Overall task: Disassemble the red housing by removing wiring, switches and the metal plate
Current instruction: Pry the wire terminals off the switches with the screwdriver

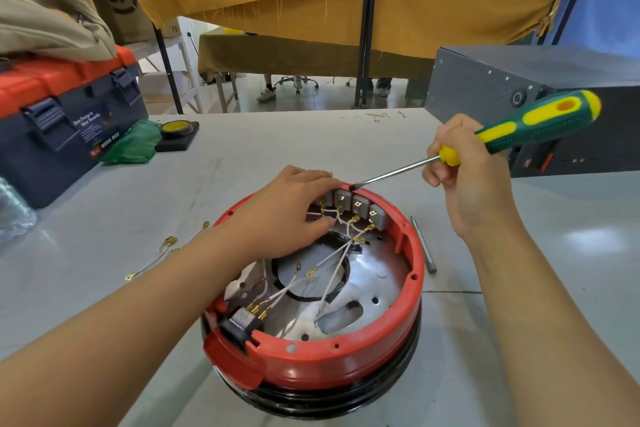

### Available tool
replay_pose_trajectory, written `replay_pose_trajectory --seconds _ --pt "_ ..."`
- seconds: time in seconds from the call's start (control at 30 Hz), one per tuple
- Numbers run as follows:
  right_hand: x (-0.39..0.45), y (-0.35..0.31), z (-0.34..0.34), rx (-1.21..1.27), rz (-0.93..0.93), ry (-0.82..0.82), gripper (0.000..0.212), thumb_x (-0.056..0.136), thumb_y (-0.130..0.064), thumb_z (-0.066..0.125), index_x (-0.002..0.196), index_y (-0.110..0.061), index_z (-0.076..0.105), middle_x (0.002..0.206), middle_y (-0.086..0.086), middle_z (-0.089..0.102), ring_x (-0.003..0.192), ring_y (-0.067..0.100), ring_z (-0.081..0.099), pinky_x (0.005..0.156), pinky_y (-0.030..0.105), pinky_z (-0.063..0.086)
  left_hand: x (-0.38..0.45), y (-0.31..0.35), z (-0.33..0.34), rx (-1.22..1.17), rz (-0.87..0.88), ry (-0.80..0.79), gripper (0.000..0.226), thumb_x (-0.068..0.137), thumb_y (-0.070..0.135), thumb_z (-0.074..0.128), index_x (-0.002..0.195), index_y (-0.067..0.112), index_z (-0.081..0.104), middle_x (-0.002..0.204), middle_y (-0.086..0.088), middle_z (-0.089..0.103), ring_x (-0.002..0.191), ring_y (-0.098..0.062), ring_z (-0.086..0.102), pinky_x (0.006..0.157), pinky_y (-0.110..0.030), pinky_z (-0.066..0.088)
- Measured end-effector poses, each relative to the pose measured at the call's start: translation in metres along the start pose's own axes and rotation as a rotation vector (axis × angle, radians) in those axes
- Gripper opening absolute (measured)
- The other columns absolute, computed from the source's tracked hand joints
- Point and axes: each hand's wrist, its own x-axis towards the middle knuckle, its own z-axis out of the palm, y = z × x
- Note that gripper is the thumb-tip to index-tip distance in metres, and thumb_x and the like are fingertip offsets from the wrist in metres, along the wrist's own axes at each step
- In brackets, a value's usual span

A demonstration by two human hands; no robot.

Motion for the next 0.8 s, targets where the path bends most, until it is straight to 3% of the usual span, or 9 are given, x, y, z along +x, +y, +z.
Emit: replay_pose_trajectory --seconds 0.1,0.27,0.43,0.6,0.8 --pt "-0.001 0.002 0.0 -0.015 0.014 0.023 0.02 0.072 -0.015 0.053 0.055 -0.017 0.043 0.052 -0.002 0.041 0.039 0.009 0.031 0.044 0.018 0.034 0.0 -0.001 -0.007 0.017 -0.044 0.024 0.051 0.09 0.033 0.055 0.139 0.026 0.043 0.146 0.003 0.04 0.13 -0.019 0.035 0.107 -0.032 0.031" --pt "-0.001 0.001 0.0 -0.043 0.007 0.032 0.026 0.073 -0.017 0.054 0.049 -0.023 0.044 0.051 -0.006 0.04 0.041 0.01 0.031 0.044 0.02 0.034 -0.001 -0.008 -0.018 0.212 -0.208 0.032 0.048 0.092 0.029 0.048 0.14 0.028 0.041 0.134 -0.002 0.05 0.119 -0.027 0.044 0.096 -0.04 0.042" --pt "-0.003 0.0 0.002 -0.109 -0.017 0.012 0.03 0.075 -0.015 0.052 0.048 -0.024 0.044 0.048 -0.009 0.039 0.041 0.009 0.032 0.043 0.019 0.033 -0.003 -0.008 -0.009 0.417 -0.224 -0.016 0.045 0.09 0.019 0.046 0.134 0.026 0.04 0.121 -0.001 0.055 0.11 -0.026 0.051 0.071 -0.034 0.039" --pt "-0.004 -0.001 0.004 -0.184 -0.053 -0.03 0.026 0.077 -0.013 0.053 0.054 -0.016 0.042 0.05 -0.007 0.039 0.041 0.008 0.032 0.043 0.019 0.033 -0.001 -0.011 -0.007 0.378 -0.164 0.008 0.056 0.08 0.0 0.04 0.132 0.023 0.038 0.116 -0.003 0.058 0.101 -0.032 0.056 0.065 -0.035 0.039" --pt "-0.007 -0.002 0.007 -0.27 -0.083 -0.068 0.025 0.075 -0.016 0.054 0.054 -0.015 0.04 0.048 -0.007 0.036 0.043 0.009 0.032 0.043 0.021 0.03 0.001 -0.021 -0.006 0.279 -0.08 0.075 0.067 0.076 -0.005 0.038 0.133 0.03 0.036 0.109 -0.008 0.062 0.093 -0.037 0.057 0.066 -0.037 0.04"
